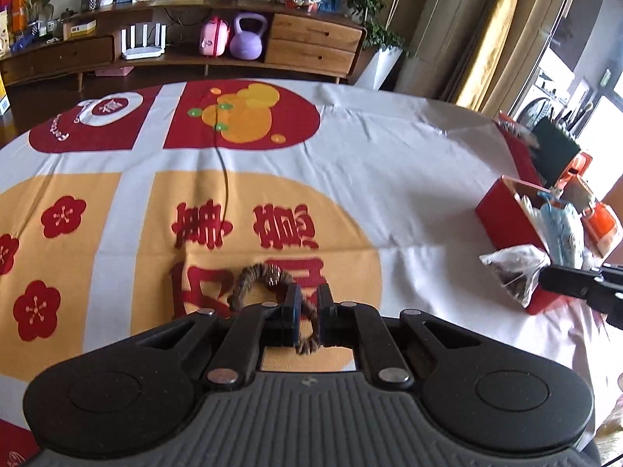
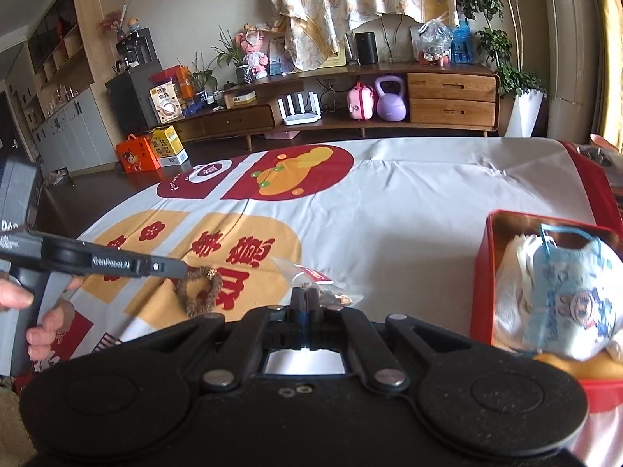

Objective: Organize soft objects

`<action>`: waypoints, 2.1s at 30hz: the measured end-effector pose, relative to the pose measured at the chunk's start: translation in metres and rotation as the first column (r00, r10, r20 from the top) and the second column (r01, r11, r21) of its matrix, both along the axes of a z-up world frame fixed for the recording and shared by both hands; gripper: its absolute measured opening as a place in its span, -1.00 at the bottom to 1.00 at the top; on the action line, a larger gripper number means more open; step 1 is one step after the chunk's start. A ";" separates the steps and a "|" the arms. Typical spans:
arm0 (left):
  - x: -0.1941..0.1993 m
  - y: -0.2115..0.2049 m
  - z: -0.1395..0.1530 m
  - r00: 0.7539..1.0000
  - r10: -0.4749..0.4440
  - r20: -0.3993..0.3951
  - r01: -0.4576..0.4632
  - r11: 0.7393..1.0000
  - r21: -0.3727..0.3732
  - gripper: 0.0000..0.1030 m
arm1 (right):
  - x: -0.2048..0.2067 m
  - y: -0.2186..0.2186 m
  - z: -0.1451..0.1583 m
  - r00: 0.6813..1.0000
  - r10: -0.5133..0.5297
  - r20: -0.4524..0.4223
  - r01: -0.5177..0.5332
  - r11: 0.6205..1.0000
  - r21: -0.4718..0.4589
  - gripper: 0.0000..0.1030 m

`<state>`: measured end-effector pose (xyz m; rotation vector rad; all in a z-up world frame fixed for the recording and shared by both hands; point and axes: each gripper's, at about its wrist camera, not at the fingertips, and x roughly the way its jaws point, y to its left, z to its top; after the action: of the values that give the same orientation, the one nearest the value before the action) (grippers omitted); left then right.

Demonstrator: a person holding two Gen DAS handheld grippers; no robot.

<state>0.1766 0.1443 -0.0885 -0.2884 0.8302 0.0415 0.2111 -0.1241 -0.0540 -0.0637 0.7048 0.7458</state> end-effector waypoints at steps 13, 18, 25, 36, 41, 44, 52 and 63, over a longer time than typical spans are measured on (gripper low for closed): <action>-0.010 -0.025 -0.021 1.000 -0.002 -0.024 0.003 0.999 0.044 0.56 | -0.008 -0.019 -0.012 1.000 -0.004 -0.027 0.005 1.000 0.018 -1.00; -0.002 -0.033 -0.029 0.997 0.070 -0.041 -0.063 0.989 0.135 0.56 | -0.010 -0.023 -0.016 0.999 -0.005 -0.037 0.006 1.000 0.019 -1.00; 0.012 -0.037 -0.046 0.988 0.144 -0.059 -0.130 0.971 0.201 0.56 | -0.010 -0.028 -0.020 0.999 -0.010 -0.049 0.011 1.000 0.020 -1.00; 0.015 -0.036 -0.050 0.983 0.177 -0.042 -0.164 0.961 0.222 -0.20 | -0.009 -0.038 -0.022 0.998 -0.024 -0.054 0.026 0.999 0.029 -1.00; 0.013 -0.032 -0.048 0.982 0.187 -0.034 -0.177 0.963 0.202 -0.52 | -0.010 -0.042 -0.020 0.998 -0.026 -0.050 0.027 0.999 0.034 -1.00; 0.011 -0.031 -0.047 0.984 0.177 -0.032 -0.168 0.968 0.187 -0.63 | -0.013 -0.045 -0.019 0.999 -0.028 -0.047 0.030 0.999 0.036 -1.00; 0.001 -0.042 -0.042 0.992 0.123 -0.019 -0.118 0.978 0.175 -0.69 | -0.022 -0.059 -0.008 0.999 -0.038 -0.029 0.040 0.998 0.051 -1.00; -0.023 -0.077 -0.015 0.997 0.067 0.038 -0.071 0.992 0.109 -0.70 | -0.043 -0.093 0.017 0.997 -0.072 0.027 0.070 0.995 0.075 -1.00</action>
<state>0.1538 0.0677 -0.1034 -0.2134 0.7812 0.1464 0.1683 -0.2172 -0.0372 0.0173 0.6472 0.7004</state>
